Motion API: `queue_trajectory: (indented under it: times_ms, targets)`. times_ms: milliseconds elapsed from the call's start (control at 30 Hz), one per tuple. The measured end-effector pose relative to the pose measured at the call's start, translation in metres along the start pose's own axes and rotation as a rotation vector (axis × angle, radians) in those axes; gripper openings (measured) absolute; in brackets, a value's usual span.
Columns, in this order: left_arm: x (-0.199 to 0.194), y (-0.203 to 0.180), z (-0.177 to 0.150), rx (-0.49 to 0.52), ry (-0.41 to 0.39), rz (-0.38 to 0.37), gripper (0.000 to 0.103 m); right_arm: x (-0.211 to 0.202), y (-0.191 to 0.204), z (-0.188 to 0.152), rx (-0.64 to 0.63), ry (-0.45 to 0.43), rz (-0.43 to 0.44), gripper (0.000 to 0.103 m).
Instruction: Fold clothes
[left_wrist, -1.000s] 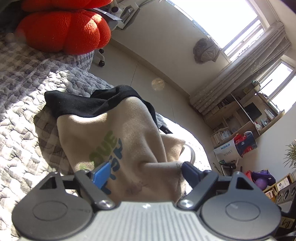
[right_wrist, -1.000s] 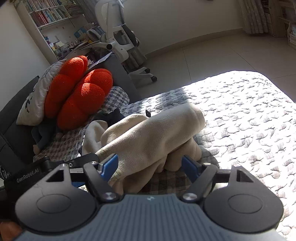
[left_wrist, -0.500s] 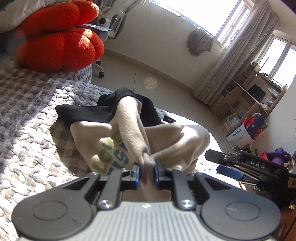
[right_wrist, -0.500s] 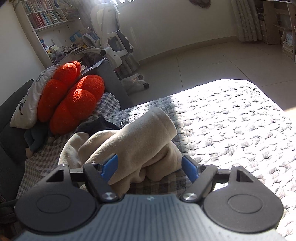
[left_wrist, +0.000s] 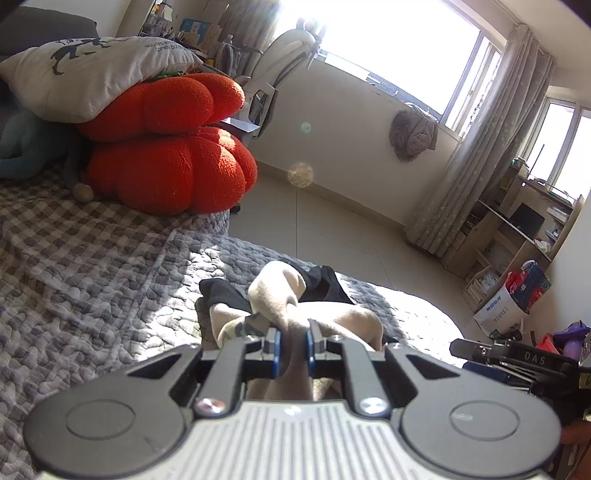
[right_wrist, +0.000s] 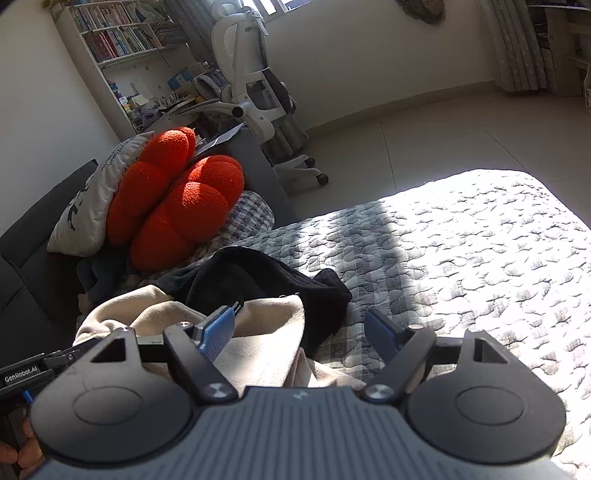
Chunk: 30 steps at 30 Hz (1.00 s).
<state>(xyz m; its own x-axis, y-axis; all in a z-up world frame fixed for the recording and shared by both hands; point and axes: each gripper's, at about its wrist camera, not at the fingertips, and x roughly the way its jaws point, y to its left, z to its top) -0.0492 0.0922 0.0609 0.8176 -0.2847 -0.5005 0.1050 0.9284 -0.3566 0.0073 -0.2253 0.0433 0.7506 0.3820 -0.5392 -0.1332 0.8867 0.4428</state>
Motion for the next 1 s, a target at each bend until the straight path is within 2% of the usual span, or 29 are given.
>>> queue_trajectory:
  times_ms: [67,167,233,300,400,600,767,833,900,933,1000]
  targets:
    - [0.005,0.000,-0.001,0.034,0.040,-0.016,0.014,0.003,0.005,-0.002,-0.012,0.010,0.013,0.081]
    - [0.013,0.001,-0.005,0.049,0.069,0.005,0.022,0.008,0.014,-0.004,-0.027,0.025,0.027,0.081]
    - [0.015,0.001,-0.006,0.060,0.060,0.026,0.040,0.012,0.017,-0.005,-0.020,0.035,0.037,0.081]
    - [0.014,0.003,-0.005,0.047,0.047,0.025,0.046,0.015,0.020,-0.005,-0.003,0.043,0.053,0.081]
    - [0.013,0.009,-0.004,-0.005,0.040,-0.003,0.050,0.019,0.023,-0.006,0.030,0.055,0.086,0.081]
    - [0.016,0.011,-0.006,-0.040,0.044,0.011,0.050,0.028,0.035,-0.008,0.045,0.053,0.156,0.081]
    - [0.013,0.016,-0.005,-0.072,0.032,0.020,0.046,0.030,0.061,-0.012,-0.132,0.026,0.219,0.081]
    - [0.014,0.017,-0.005,-0.076,0.041,0.020,0.035,0.034,0.069,-0.016,-0.198,0.020,0.222,0.081]
    - [0.016,0.018,-0.006,-0.079,0.050,0.021,0.035,0.041,0.074,-0.020,-0.248,0.028,0.215,0.081]
    - [0.017,0.018,-0.006,-0.079,0.053,0.024,0.035,0.045,0.075,-0.021,-0.267,0.036,0.208,0.077]
    - [0.018,0.018,-0.007,-0.078,0.058,0.028,0.035,0.054,0.078,-0.025,-0.304,0.054,0.193,0.055]
